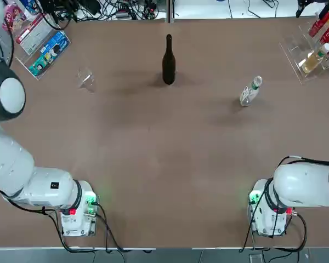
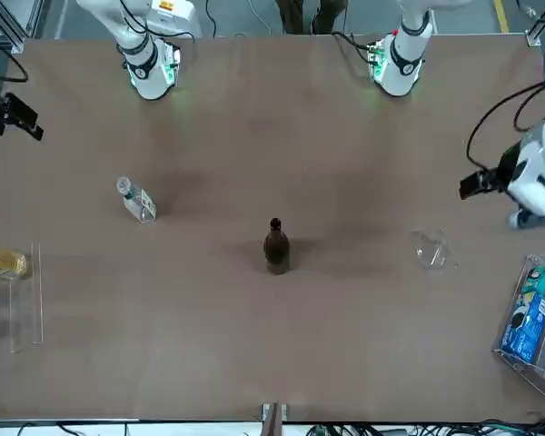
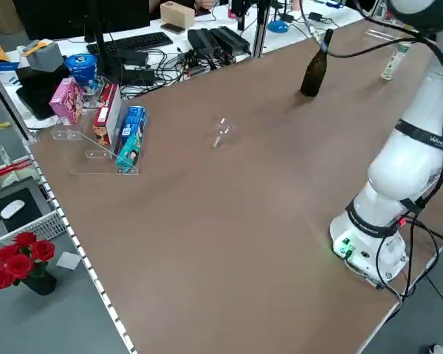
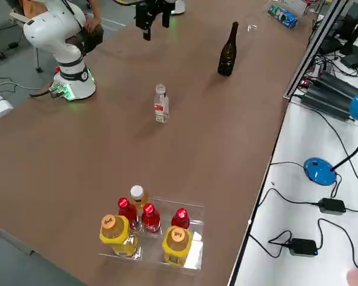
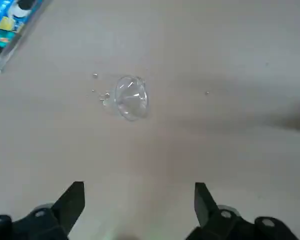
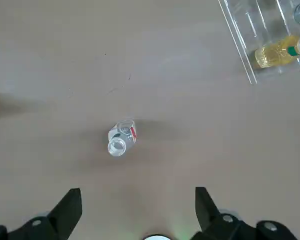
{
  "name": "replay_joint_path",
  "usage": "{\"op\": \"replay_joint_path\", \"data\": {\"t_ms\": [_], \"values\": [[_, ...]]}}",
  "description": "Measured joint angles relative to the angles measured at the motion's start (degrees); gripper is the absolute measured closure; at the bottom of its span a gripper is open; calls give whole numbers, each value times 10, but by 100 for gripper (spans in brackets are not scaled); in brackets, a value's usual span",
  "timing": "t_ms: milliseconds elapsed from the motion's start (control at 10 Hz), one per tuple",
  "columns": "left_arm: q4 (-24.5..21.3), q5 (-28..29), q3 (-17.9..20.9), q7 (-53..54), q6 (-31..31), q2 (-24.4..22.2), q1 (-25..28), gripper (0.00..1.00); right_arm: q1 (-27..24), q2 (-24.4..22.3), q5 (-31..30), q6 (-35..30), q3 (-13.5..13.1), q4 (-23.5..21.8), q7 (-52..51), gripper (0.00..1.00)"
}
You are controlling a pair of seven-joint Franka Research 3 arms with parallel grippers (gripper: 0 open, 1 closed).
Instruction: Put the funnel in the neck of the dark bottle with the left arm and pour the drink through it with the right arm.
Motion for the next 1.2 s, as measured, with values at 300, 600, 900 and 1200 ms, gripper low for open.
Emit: {"op": "replay_joint_path", "data": {"t_ms": [300, 600, 900, 1200], "values": [[0, 5, 2, 2, 40, 63, 8, 4, -1, 0, 0, 0, 0, -10, 0, 0], [-29, 137, -1, 9, 99, 100, 5, 1, -1, 0, 0, 0, 0, -16, 0, 0], [-98, 270, -8, -35, 177, 140, -19, 1, -1, 0, 0, 5, -1, -28, 0, 0], [-132, 322, -17, -83, 200, 167, -25, 3, -4, 0, 0, 33, -7, -43, 0, 0]]}}
